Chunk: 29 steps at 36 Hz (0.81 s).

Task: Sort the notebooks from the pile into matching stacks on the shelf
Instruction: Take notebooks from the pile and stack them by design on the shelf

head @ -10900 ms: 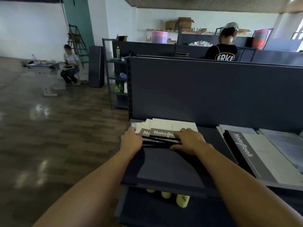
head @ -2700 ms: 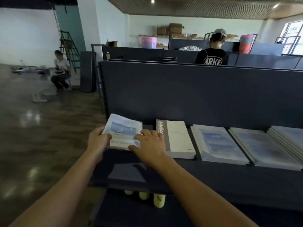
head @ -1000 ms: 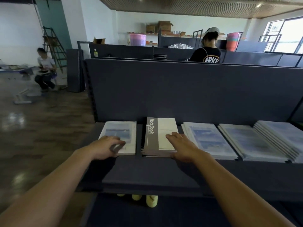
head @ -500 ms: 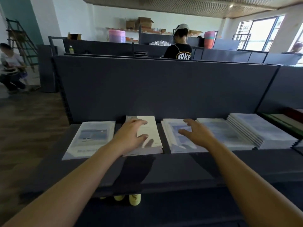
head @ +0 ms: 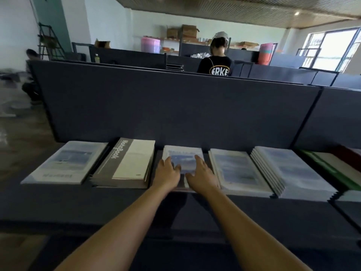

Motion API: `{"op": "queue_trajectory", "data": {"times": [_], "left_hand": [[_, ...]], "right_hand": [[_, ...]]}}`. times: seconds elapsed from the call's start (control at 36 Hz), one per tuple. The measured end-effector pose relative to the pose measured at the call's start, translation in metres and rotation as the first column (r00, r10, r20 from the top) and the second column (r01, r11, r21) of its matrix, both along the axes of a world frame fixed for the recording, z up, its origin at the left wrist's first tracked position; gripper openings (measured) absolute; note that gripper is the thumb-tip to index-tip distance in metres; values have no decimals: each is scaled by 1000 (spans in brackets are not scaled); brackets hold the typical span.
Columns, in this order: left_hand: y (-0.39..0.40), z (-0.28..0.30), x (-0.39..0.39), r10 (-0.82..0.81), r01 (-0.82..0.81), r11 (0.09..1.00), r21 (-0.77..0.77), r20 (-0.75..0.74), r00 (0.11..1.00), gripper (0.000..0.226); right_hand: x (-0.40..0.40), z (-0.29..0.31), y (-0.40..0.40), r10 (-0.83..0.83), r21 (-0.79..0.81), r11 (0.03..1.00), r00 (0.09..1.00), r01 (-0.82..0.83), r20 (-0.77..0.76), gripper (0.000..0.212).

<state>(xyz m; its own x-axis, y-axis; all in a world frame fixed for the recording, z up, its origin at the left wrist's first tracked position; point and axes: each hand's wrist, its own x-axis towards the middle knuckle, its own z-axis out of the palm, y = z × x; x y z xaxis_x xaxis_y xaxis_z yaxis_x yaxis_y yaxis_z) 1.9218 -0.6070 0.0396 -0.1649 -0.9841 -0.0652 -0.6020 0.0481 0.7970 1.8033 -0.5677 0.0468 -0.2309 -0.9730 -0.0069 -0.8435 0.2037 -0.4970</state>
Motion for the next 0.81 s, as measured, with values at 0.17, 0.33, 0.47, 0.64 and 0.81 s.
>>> {"op": "queue_trajectory", "data": {"times": [0.17,0.33,0.47,0.64,0.81], "left_hand": [[-3,1,-2,-22,22,1000,-4,108,994,43],[6,17,-5,74,53,951,-304,392,917,55],[33,28,-51,-254,367,874,-320,343,904,52],[53,12,-109,-473,598,795,-101,513,716,74],[49,12,-116,-437,592,801,-88,590,679,56]], "right_hand": [[-5,-1,-3,12,2,1000,995,-12,104,80],[-25,22,6,-70,-215,976,991,44,-118,58],[-78,29,18,-296,-182,943,952,280,-71,48],[-117,10,32,-345,59,932,924,359,-165,57],[-125,3,29,-387,14,920,912,392,-133,72]]}}
